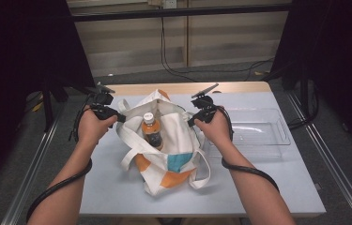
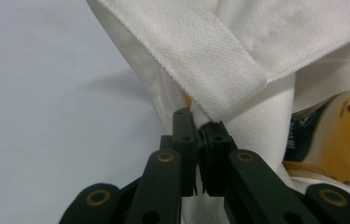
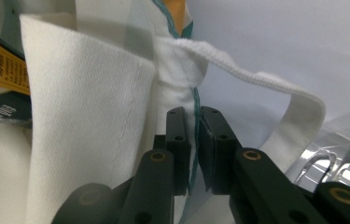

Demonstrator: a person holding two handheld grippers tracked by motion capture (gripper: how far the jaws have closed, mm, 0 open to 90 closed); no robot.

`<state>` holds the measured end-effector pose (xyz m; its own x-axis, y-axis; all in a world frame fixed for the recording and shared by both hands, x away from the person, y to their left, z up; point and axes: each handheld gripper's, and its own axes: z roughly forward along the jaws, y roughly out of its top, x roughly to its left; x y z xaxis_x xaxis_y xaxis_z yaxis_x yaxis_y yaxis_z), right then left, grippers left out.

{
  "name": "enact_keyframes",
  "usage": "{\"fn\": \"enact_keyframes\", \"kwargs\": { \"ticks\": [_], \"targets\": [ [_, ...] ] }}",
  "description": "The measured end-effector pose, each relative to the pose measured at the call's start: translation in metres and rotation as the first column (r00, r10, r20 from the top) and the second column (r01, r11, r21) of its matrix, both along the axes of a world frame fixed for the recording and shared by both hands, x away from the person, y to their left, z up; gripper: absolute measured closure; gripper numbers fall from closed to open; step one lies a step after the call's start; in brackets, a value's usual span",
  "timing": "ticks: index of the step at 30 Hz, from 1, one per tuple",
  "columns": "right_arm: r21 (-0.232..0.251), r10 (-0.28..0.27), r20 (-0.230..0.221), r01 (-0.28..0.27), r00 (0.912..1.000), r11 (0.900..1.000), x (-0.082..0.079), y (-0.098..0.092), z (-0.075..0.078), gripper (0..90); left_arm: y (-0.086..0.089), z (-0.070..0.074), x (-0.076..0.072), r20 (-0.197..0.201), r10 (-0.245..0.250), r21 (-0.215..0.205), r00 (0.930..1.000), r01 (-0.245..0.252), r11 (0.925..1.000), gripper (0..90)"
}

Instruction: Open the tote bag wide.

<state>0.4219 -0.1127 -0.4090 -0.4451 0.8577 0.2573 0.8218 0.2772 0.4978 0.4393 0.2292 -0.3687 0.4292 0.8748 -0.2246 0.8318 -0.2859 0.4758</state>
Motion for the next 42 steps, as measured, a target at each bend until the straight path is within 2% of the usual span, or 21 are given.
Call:
{"fn": "enact_keyframes", "kwargs": {
  "ticks": [3,7,12,14,22,27,29,31,37,38,42],
  "targets": [
    [0.013,-0.006,-0.001,0.006,1.0000,1.000,0.000,-0.002,-0.003,82.7,0.001,-0.005,0.000,-0.004,0.005,-0.014,1.0000,-0.005,0.9999,86.5],
    [0.004,0.005,0.005,-0.005,1.0000,1.000,0.000,-0.001,-0.004,84.6,-0.002,-0.006,0.000,-0.002,-0.002,-0.002,1.0000,0.002,1.0000,86.5],
    [-0.001,0.004,0.008,-0.004,1.0000,1.000,0.000,-0.001,-0.005,86.7,-0.003,-0.009,0.000,-0.009,0.000,-0.023,1.0000,0.000,0.9997,86.5],
    [0.000,0.004,0.005,-0.004,1.0000,1.000,0.000,-0.001,-0.004,86.2,-0.003,-0.008,-0.001,-0.006,-0.006,-0.017,1.0000,0.006,0.9998,86.5],
    [0.031,0.000,0.024,0.000,0.9997,1.000,-0.001,0.000,0.004,72.0,-0.004,-0.003,-0.002,0.003,-0.021,-0.004,0.9998,0.021,0.9998,86.5],
    [0.055,-0.009,0.057,0.006,0.9984,0.998,0.002,0.005,0.010,64.9,-0.005,-0.002,-0.002,0.004,-0.027,0.012,0.9996,0.027,0.9996,86.5],
    [0.075,-0.003,0.064,-0.002,0.9979,0.997,0.004,0.006,0.011,64.9,-0.004,-0.003,-0.001,-0.003,-0.034,0.011,0.9994,0.034,0.9994,86.5],
    [0.090,-0.001,0.055,-0.004,0.9985,0.996,0.007,0.006,0.008,68.6,-0.005,-0.005,-0.001,-0.001,-0.021,0.001,0.9998,0.021,0.9998,86.5],
    [0.055,0.008,0.017,-0.009,0.9998,0.998,0.011,0.010,0.000,80.0,-0.004,-0.012,-0.001,-0.010,-0.032,0.009,0.9994,0.032,0.9995,86.5],
    [0.037,0.004,0.015,-0.005,0.9999,0.999,0.011,0.011,-0.001,80.8,-0.004,-0.012,0.000,-0.021,-0.031,0.000,0.9993,0.031,0.9995,86.5],
    [-0.022,0.005,0.002,-0.004,1.0000,1.000,0.014,0.014,-0.006,83.4,-0.004,-0.018,0.001,-0.021,-0.022,-0.003,0.9995,0.022,0.9997,86.5]
  ]
}}
